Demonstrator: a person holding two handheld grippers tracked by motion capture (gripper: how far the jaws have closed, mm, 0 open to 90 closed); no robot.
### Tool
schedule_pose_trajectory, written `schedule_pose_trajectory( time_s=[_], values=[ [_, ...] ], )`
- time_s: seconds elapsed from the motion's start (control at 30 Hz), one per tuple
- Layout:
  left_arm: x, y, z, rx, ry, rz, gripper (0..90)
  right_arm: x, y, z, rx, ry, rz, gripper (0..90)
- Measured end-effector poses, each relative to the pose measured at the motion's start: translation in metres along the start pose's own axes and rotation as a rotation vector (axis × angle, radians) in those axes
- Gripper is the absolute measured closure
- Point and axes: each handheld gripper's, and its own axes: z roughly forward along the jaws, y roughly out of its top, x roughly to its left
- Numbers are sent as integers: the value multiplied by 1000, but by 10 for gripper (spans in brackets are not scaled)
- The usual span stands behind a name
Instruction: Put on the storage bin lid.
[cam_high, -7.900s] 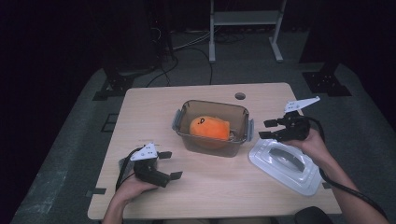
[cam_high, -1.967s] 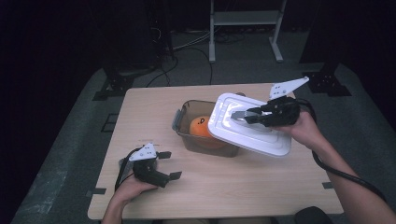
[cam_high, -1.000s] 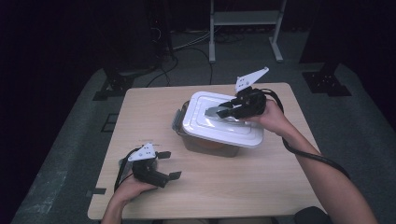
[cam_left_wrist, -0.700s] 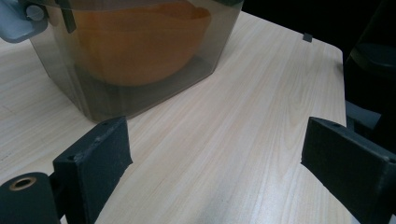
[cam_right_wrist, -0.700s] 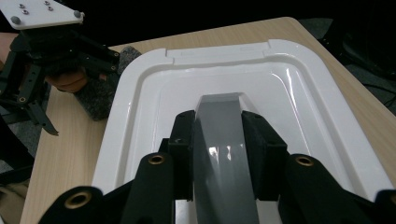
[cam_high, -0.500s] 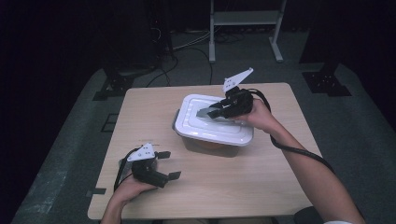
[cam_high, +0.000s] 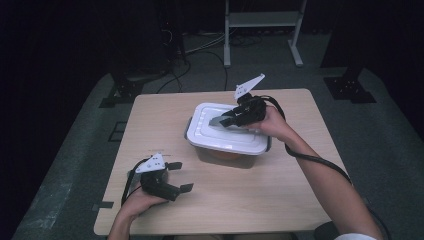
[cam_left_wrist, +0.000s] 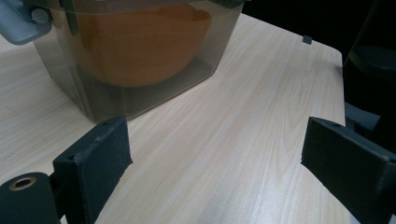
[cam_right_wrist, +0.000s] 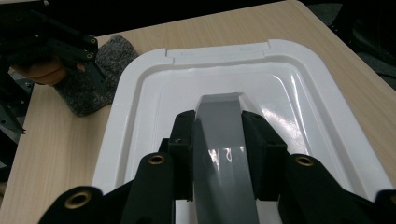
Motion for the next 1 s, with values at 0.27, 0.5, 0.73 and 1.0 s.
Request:
schedule_pose_trajectory(
  time_s=[0.27, 0.5, 0.73, 1.0],
  values=[
    [0, -1, 0, -1, -2, -6, 75, -6, -4, 5, 11, 5, 5, 655],
    [0, -1, 0, -2, -1, -8, 75, -12, -9, 8, -2, 15, 23, 655],
    [0, -1, 0, -3, 0, -9, 75, -11, -8, 12, 4, 21, 10, 654],
    [0, -1, 0, -1, -1, -12, 75, -11, -11, 13, 0, 29, 8, 653]
  ],
)
